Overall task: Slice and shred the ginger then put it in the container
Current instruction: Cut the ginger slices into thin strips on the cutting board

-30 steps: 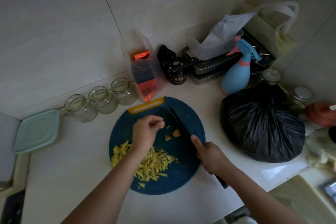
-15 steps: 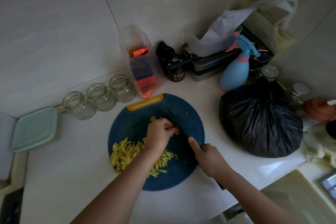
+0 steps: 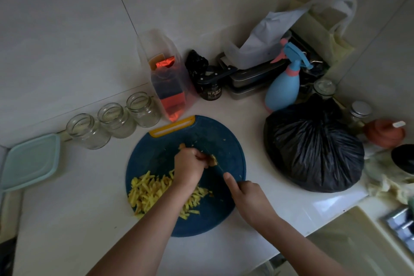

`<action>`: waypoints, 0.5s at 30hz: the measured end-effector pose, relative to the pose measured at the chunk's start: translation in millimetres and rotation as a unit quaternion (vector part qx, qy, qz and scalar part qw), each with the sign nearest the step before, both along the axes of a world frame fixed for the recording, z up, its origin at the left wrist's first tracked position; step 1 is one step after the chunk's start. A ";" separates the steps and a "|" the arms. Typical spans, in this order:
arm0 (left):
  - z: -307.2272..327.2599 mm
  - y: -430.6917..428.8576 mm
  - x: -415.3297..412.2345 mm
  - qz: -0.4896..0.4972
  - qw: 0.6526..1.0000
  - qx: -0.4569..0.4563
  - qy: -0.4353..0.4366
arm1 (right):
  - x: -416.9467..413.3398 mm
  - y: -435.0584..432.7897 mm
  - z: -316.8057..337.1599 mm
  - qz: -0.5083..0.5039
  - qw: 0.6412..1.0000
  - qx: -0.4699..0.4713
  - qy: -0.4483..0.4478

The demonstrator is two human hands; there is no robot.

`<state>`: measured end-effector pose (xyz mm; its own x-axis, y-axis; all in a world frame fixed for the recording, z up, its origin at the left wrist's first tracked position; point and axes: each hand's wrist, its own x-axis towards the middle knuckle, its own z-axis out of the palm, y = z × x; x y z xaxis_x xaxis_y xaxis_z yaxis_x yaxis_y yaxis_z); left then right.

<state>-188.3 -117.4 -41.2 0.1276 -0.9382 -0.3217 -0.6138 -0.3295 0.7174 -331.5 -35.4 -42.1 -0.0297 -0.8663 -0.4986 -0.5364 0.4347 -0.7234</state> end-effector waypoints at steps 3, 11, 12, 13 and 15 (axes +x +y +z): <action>0.7 -0.8 0.2 -0.009 1.000 0.001 -0.014 | -0.6 0.3 -3.9 0.003 1.000 0.010 -0.015; 3.2 -1.5 -2.2 -0.011 1.000 0.006 0.017 | -1.7 -8.2 3.4 -0.065 0.983 0.112 -0.132; 4.7 -1.4 -2.8 -0.012 1.000 0.006 0.023 | -2.0 -9.6 4.7 -0.071 0.979 0.129 -0.143; 6.4 -1.0 -3.4 -0.014 1.000 0.006 0.027 | -2.5 -10.6 5.8 -0.072 0.976 0.140 -0.148; 7.3 -0.8 -4.1 -0.017 1.000 0.007 0.025 | -2.6 -13.0 7.4 -0.065 0.976 0.150 -0.142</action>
